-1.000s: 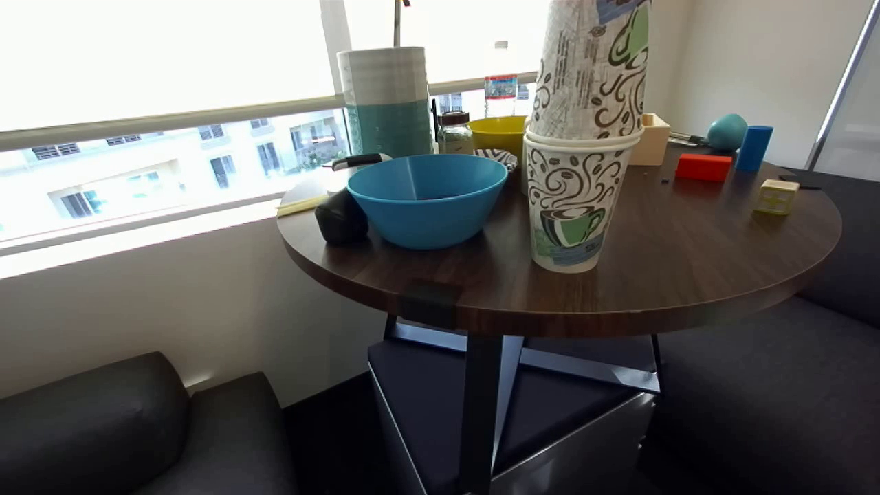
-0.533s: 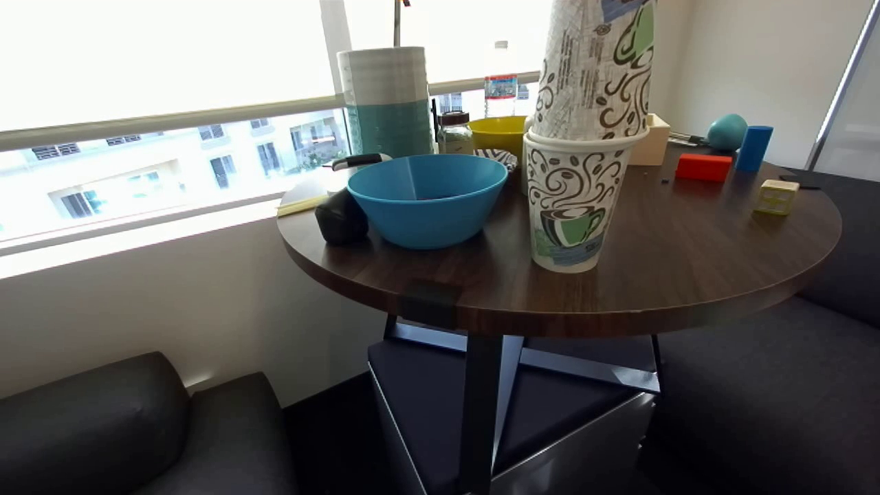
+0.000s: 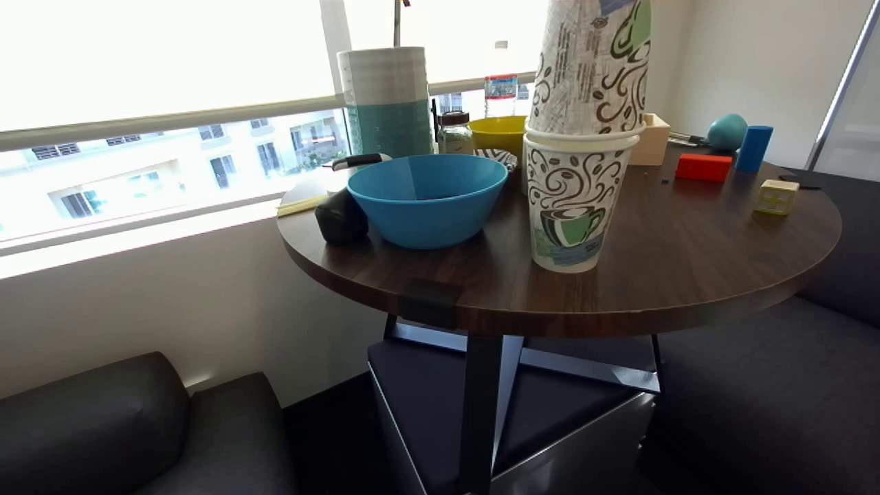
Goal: Cover the cup using the other cup
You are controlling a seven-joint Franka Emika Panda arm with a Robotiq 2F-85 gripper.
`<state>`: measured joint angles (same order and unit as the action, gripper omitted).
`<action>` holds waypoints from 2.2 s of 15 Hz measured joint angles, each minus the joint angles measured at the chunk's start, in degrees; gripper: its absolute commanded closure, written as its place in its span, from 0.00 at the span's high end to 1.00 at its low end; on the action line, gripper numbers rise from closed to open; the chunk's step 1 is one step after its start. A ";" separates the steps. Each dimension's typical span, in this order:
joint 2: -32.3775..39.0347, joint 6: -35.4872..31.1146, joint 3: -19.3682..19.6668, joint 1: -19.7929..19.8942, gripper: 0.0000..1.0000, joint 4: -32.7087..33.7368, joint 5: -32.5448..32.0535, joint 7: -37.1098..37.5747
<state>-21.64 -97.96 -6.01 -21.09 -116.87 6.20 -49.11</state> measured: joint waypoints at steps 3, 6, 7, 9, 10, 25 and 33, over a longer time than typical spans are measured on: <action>0.25 0.00 0.00 0.04 0.40 0.03 0.00 -0.04; 0.57 -0.01 0.00 0.16 0.40 0.03 0.00 -0.04; 0.67 -0.03 0.00 0.22 0.40 0.03 0.00 -0.04; 0.82 -0.07 0.00 0.38 0.40 0.08 0.00 -0.05; 0.86 -0.07 0.00 0.47 0.40 0.10 0.00 -0.09; 0.92 -0.07 0.00 0.87 0.40 0.81 0.00 -0.15; 0.96 -0.07 0.00 1.40 0.40 0.84 0.00 -0.15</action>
<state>-20.68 -98.03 -6.01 -19.69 -116.03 6.20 -49.26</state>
